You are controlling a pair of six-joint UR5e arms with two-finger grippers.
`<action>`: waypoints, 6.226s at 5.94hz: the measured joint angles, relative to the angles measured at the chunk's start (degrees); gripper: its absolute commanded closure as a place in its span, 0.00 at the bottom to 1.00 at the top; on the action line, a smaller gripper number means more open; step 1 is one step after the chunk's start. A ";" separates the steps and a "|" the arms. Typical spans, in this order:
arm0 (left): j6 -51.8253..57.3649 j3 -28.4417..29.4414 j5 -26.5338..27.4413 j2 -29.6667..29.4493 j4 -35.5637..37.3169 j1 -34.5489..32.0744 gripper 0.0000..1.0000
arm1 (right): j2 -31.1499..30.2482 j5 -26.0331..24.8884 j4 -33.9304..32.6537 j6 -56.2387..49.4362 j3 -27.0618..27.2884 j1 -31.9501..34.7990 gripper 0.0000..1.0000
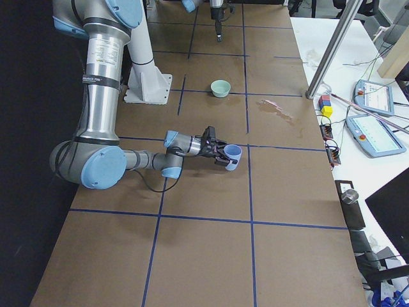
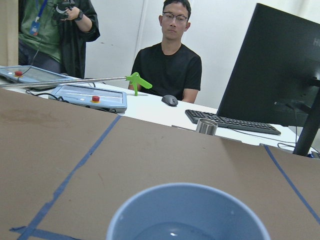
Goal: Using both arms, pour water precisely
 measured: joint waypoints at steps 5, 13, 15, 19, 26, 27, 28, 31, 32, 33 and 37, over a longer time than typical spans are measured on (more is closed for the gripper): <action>0.02 0.58 -0.03 0.38 0.03 0.18 0.00 | 18.16 -1.96 -16.60 -7.54 8.53 -5.22 0.73; -0.17 -0.80 -0.09 2.85 0.00 0.01 0.00 | 32.45 -11.91 -42.64 -11.48 8.83 -15.14 1.00; -0.17 -0.93 -0.15 2.88 0.00 0.01 0.00 | 33.70 -12.99 -46.74 -22.53 8.73 -15.35 1.00; -0.18 -1.29 -0.09 2.90 0.00 0.01 0.00 | 34.62 -13.19 -49.39 -39.90 7.57 -15.58 0.99; -1.50 -2.38 -0.06 2.91 0.00 0.01 0.00 | 36.08 -12.63 -48.67 -26.17 7.39 -15.55 0.98; -1.56 -2.49 -0.02 2.88 0.00 0.01 0.00 | 35.74 -11.49 -44.68 -19.63 7.38 -15.33 0.98; -1.58 -2.57 0.03 2.84 0.00 0.01 0.00 | 34.92 -9.93 -38.64 -11.30 7.28 -15.08 1.00; -1.58 -2.67 0.19 2.74 0.02 0.00 0.00 | 27.98 -9.09 -27.07 17.05 7.89 -14.66 0.98; -1.61 -2.64 0.63 2.75 0.36 -0.05 0.00 | 22.11 -9.31 -19.55 20.69 8.07 -14.38 0.98; -1.65 -2.68 1.15 2.79 0.97 -0.06 0.00 | 14.44 -9.39 -10.49 21.82 8.02 -13.55 0.98; -1.67 -3.19 1.41 2.91 1.66 -0.08 0.00 | -7.67 -9.45 3.75 29.32 5.52 -9.36 0.97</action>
